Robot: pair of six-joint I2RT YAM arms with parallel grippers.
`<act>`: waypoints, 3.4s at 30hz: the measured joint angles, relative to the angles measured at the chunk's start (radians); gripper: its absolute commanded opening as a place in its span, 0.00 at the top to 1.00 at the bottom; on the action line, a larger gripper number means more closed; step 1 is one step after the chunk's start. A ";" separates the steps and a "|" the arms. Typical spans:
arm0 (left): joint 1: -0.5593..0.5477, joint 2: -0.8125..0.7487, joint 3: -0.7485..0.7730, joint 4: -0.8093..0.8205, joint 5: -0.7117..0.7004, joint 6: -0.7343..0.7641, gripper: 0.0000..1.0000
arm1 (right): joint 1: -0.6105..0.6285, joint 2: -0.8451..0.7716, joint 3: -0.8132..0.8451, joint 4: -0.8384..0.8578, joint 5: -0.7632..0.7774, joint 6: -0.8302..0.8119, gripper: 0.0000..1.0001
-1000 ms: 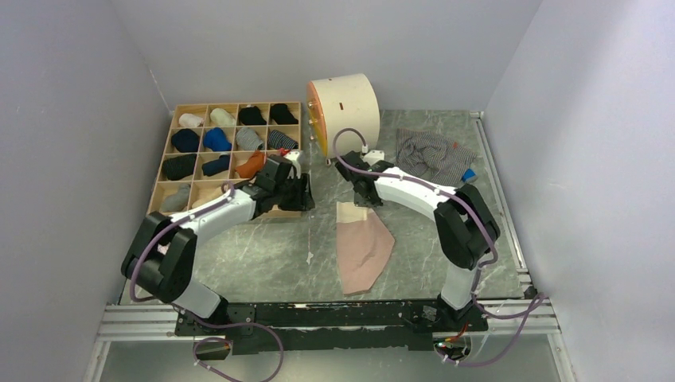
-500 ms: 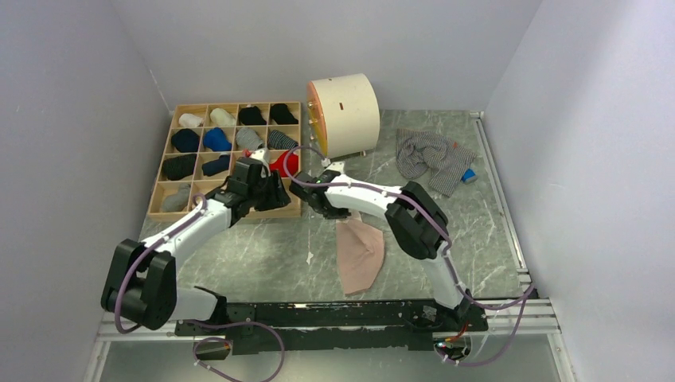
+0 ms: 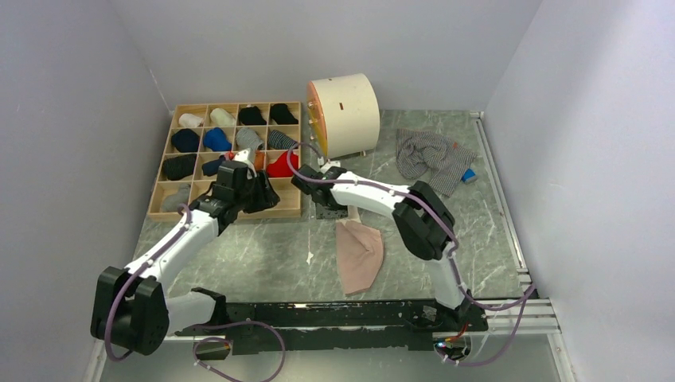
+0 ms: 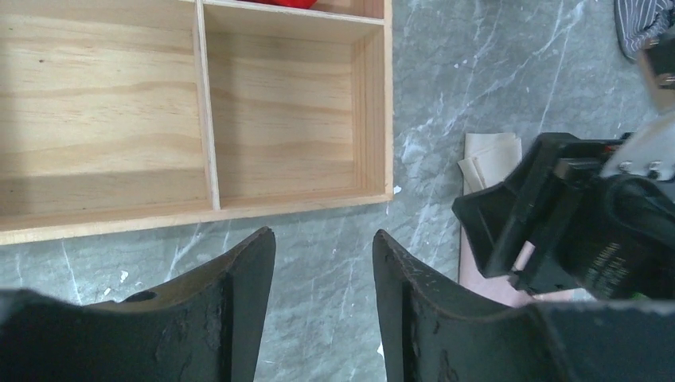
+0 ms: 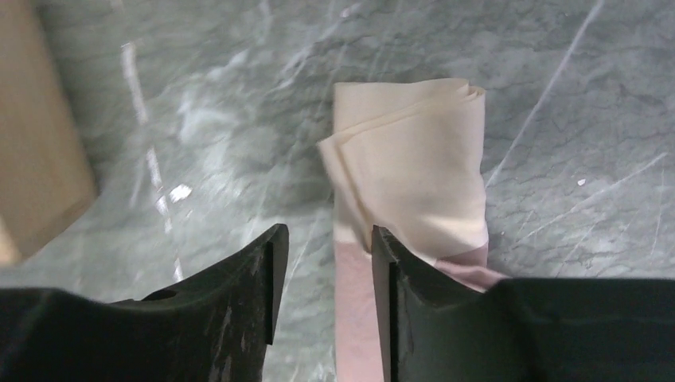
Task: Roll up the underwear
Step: Fold the underwear at the center of the board.
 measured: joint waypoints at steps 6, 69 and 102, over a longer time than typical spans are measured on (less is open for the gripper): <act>0.003 -0.036 -0.001 -0.023 0.002 0.000 0.45 | -0.031 -0.225 -0.143 0.126 -0.132 -0.075 0.39; 0.004 -0.048 -0.050 0.000 0.298 0.097 0.46 | -0.093 -0.765 -0.834 0.436 -0.418 -0.160 0.97; -0.285 0.436 0.081 0.193 0.175 -0.192 0.40 | 0.048 -0.637 -0.819 0.521 -0.284 0.100 0.94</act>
